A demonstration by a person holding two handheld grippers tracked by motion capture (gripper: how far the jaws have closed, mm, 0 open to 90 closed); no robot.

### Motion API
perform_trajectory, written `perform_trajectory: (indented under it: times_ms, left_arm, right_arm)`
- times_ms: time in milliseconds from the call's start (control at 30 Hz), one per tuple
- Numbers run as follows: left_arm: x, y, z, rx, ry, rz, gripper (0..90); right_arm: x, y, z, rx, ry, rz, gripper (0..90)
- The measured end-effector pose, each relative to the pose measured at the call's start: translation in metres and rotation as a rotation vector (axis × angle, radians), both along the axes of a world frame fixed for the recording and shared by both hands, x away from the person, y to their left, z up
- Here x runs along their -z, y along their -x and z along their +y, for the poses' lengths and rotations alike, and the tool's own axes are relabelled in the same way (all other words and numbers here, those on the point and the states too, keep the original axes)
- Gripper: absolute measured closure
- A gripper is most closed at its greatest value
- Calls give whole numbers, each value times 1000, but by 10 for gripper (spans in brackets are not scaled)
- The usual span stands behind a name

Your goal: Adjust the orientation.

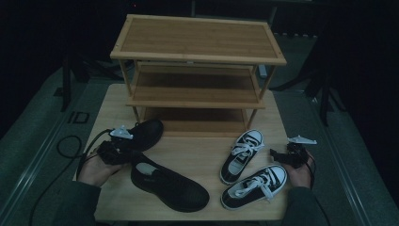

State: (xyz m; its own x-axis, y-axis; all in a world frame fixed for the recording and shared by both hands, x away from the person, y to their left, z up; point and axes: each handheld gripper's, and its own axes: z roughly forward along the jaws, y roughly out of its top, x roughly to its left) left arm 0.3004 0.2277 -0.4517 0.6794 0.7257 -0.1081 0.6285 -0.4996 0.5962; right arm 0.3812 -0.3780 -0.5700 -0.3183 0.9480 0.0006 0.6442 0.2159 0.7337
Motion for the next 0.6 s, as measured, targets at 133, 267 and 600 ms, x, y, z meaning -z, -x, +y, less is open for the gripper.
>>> perform_trajectory:
  times_ms: [133, 267, 600]
  left_arm:
    - [1, 5, 19, -66, 15, 5, 857]
    - [1, 17, 39, -116, 29, 17, 857]
    - [1, 30, 56, -165, 31, 24, 841]
  right_arm:
    - [0, 0, 0, -1, 0, -1, 149]
    - [0, 0, 0, -1, 0, -1, 149]
    - [0, 0, 0, -1, 0, -1, 149]
